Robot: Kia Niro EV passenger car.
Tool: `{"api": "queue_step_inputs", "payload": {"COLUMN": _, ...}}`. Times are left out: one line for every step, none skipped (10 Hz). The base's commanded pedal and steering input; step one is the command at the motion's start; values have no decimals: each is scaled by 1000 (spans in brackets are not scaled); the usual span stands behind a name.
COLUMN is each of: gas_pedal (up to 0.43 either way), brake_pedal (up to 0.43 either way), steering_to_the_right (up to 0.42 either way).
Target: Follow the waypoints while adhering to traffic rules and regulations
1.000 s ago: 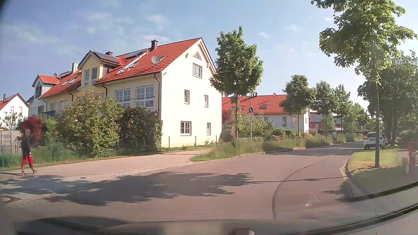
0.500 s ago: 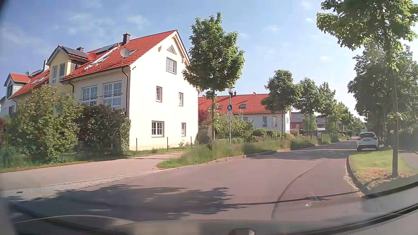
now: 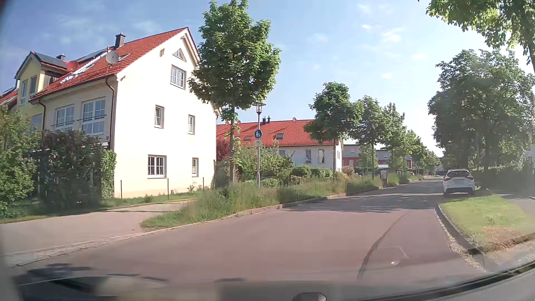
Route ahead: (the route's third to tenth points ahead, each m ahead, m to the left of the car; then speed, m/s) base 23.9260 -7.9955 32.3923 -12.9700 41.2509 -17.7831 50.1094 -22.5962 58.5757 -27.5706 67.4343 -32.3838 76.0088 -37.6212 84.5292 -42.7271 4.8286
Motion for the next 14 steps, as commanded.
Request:
{"api": "queue_step_inputs", "payload": {"gas_pedal": 47, "brake_pedal": 0, "steering_to_the_right": 173}}
{"api": "queue_step_inputs", "payload": {"gas_pedal": 47, "brake_pedal": 0, "steering_to_the_right": 169}}
{"api": "queue_step_inputs", "payload": {"gas_pedal": 47, "brake_pedal": 0, "steering_to_the_right": 163}}
{"api": "queue_step_inputs", "payload": {"gas_pedal": 47, "brake_pedal": 0, "steering_to_the_right": 158}}
{"api": "queue_step_inputs", "payload": {"gas_pedal": 59, "brake_pedal": 0, "steering_to_the_right": 156}}
{"api": "queue_step_inputs", "payload": {"gas_pedal": 59, "brake_pedal": 0, "steering_to_the_right": 155}}
{"api": "queue_step_inputs", "payload": {"gas_pedal": 59, "brake_pedal": 0, "steering_to_the_right": 152}}
{"api": "queue_step_inputs", "payload": {"gas_pedal": 59, "brake_pedal": 0, "steering_to_the_right": 148}}
{"api": "queue_step_inputs", "payload": {"gas_pedal": 59, "brake_pedal": 0, "steering_to_the_right": 143}}
{"api": "queue_step_inputs", "payload": {"gas_pedal": 59, "brake_pedal": 0, "steering_to_the_right": 139}}
{"api": "queue_step_inputs", "payload": {"gas_pedal": 59, "brake_pedal": 0, "steering_to_the_right": 135}}
{"api": "queue_step_inputs", "payload": {"gas_pedal": 59, "brake_pedal": 0, "steering_to_the_right": 127}}
{"api": "queue_step_inputs", "payload": {"gas_pedal": 59, "brake_pedal": 0, "steering_to_the_right": 119}}
{"api": "queue_step_inputs", "payload": {"gas_pedal": 59, "brake_pedal": 0, "steering_to_the_right": 116}}
